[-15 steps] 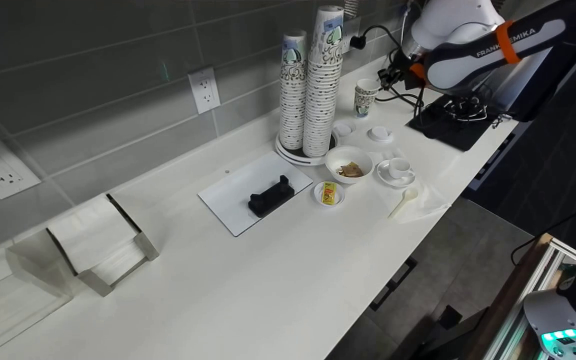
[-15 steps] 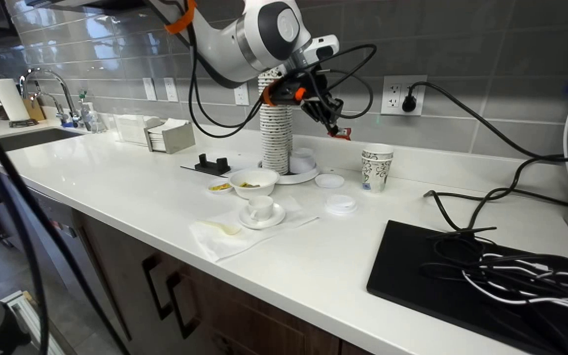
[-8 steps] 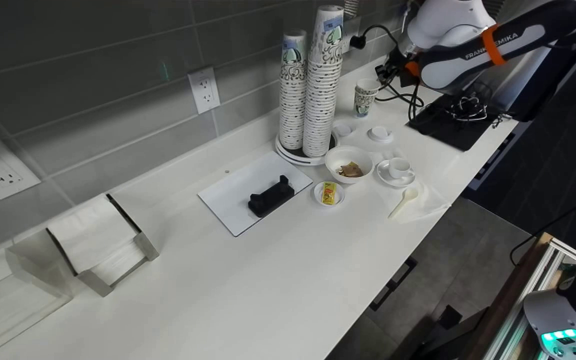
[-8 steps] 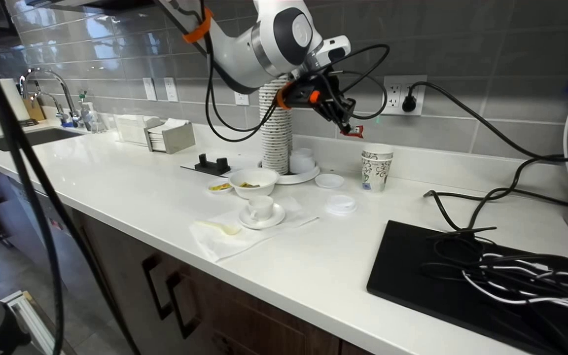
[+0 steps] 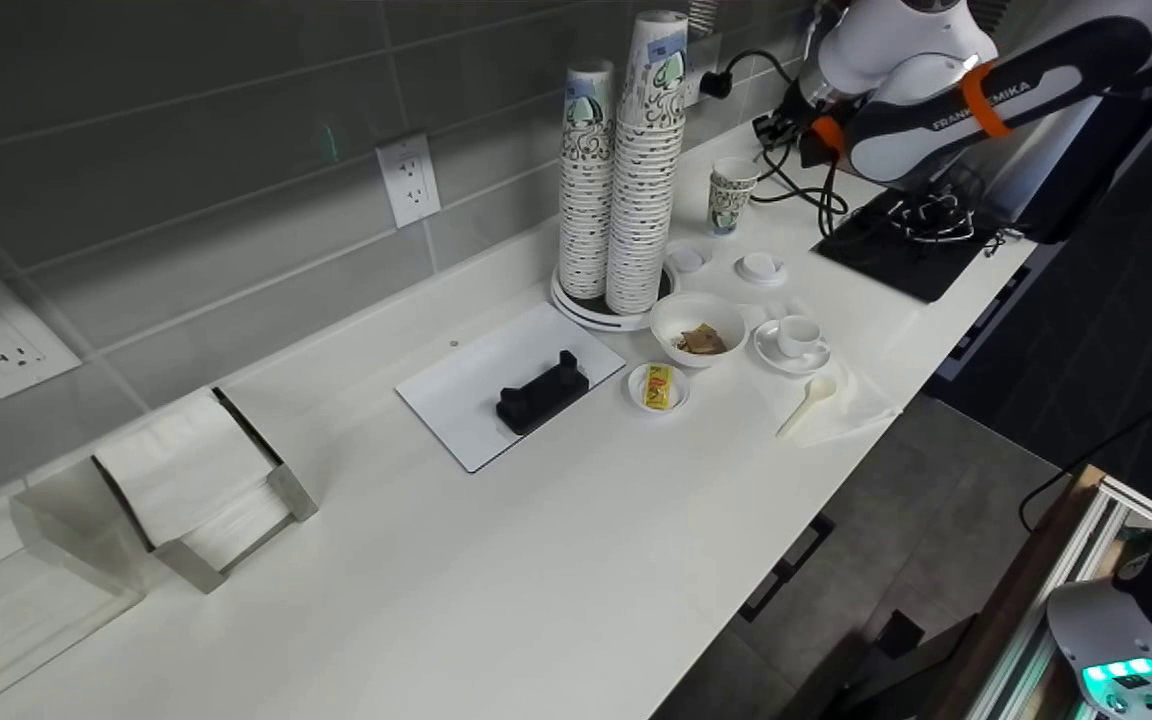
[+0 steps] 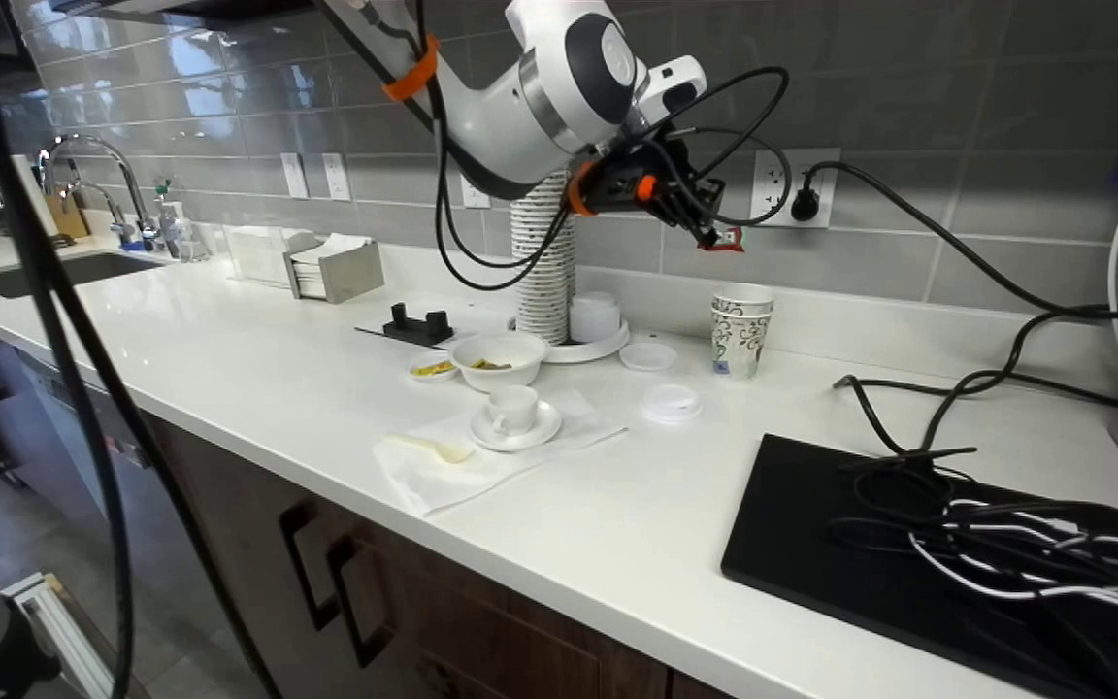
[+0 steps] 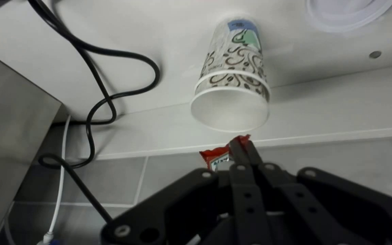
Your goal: Put the brown sachets from the white bowl in the two stacked coffee cups on the right.
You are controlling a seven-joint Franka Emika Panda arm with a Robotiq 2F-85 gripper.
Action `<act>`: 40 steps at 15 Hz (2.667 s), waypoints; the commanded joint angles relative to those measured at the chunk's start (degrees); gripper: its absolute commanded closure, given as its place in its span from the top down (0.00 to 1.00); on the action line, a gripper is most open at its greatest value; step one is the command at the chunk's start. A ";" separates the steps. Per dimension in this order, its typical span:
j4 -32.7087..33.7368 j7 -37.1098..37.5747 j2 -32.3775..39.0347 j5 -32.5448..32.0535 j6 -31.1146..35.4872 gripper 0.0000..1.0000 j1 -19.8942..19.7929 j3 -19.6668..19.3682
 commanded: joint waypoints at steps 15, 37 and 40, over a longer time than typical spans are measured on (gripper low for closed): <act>9.79 4.20 12.43 -1.83 7.49 0.60 1.92 -4.91; -6.62 -33.14 -9.27 27.63 -34.22 1.00 0.21 12.90; -8.99 -41.58 -11.53 37.05 -36.59 1.00 0.16 16.07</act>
